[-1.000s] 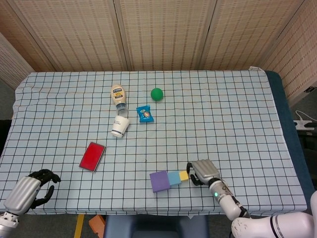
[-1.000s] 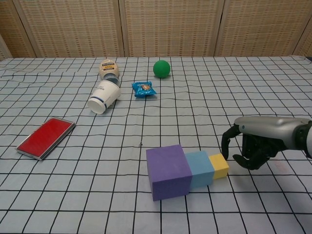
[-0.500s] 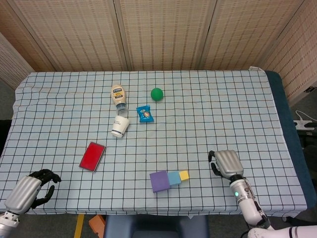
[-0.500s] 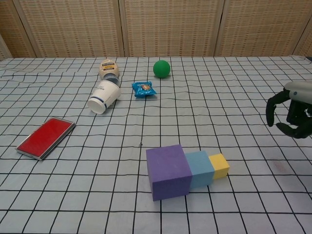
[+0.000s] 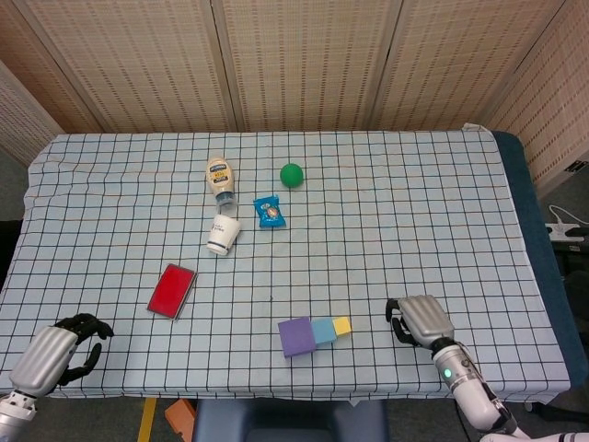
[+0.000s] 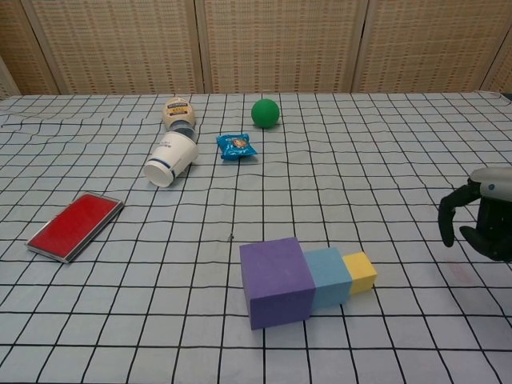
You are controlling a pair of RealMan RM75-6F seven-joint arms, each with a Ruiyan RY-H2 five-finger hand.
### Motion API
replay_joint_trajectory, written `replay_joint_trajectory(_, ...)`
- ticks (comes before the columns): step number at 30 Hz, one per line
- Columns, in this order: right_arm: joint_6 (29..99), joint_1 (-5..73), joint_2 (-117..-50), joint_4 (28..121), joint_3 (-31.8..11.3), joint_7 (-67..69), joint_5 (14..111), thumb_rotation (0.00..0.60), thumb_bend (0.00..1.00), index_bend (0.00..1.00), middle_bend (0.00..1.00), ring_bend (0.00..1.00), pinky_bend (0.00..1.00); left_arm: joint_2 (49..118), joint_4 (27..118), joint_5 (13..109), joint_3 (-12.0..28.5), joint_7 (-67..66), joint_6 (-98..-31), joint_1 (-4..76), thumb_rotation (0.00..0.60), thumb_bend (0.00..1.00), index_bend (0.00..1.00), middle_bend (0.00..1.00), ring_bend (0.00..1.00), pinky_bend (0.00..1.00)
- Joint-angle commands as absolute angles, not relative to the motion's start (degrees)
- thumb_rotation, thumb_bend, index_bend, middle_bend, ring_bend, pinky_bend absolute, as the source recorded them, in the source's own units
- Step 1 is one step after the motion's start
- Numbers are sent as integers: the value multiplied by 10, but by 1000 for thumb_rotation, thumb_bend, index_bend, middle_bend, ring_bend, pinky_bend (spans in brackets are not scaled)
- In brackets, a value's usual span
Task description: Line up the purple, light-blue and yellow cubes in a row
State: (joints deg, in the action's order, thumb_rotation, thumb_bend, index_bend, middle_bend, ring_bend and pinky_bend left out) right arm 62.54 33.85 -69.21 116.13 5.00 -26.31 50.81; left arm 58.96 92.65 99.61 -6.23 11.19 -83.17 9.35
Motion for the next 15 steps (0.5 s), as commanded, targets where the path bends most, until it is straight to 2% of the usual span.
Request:
replay_joint_trajectory(1,611,343,-678,1169,49,-253,511,600,647,501,969,849,945,589,926,997,-62,114,-833,93,600,573,439,463,302,419)
replay_joint_trajectory(5,655,324,-686,1170,47,-265,535,600,647,502,969,849,945,589,925,996,-62,116,-832,94,600,573,439,463,301,419)
replay_joint_trajectory(10,744,287,-720,1150,44,-295,583,600,646,503,969,849,945,589,927,998,-63,112,-832,93,600,574,439,463,302,419)
replay_joint_trajectory(15,766,267,-737,1137,44,-302,610,600,624,479,969,849,945,589,928,997,-63,109,-831,93,600,573,439,463,302,419)
